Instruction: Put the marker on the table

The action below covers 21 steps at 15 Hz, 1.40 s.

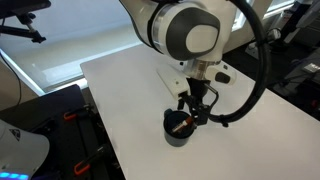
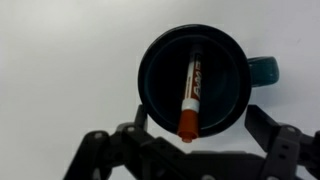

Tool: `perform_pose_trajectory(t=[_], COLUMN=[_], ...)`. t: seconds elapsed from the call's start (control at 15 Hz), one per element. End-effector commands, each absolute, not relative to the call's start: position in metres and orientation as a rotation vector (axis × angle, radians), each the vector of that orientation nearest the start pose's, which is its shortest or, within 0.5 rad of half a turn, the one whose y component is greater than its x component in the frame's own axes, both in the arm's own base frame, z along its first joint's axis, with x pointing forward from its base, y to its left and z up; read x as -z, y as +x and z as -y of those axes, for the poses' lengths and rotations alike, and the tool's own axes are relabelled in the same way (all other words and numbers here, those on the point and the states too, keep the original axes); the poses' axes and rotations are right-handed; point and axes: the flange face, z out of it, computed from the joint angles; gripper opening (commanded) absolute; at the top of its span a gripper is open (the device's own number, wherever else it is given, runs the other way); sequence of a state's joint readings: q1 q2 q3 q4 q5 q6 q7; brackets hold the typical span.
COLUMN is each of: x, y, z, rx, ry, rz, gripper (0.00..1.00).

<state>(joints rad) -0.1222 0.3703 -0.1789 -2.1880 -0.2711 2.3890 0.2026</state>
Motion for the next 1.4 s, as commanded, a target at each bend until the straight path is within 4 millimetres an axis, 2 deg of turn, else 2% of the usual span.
perform_pose_trajectory(t=[0.0, 0.33, 0.4, 0.47, 0.8, 0.87, 0.93, 1.0, 1.13, 1.2, 1.33], x=[-0.205, -0.194, -0.190, -0.186, -0.169, -0.167, -0.166, -0.164, -0.162, -0.162, -0.173], y=[0.534, 0.549, 0.550, 0.552, 0.557, 0.557, 0.558, 0.553, 0.555, 0.555, 0.556], z=[0.170, 0.172, 0.173, 0.173, 0.175, 0.175, 0.175, 0.176, 0.176, 0.176, 0.175], rx=[-0.264, -0.276, -0.290, -0.291, -0.316, -0.332, -0.336, -0.317, -0.320, -0.319, -0.290], ry=[-3.327, -3.338, -3.337, -3.340, -3.351, -3.349, -3.349, -3.345, -3.348, -3.349, -3.349], rz=[-0.535, -0.565, -0.583, -0.609, -0.702, -0.702, -0.694, -0.656, -0.655, -0.655, -0.661], gripper=[1.00, 1.00, 0.75, 0.74, 0.35, 0.77, 0.72, 0.48, 0.60, 0.94, 0.94])
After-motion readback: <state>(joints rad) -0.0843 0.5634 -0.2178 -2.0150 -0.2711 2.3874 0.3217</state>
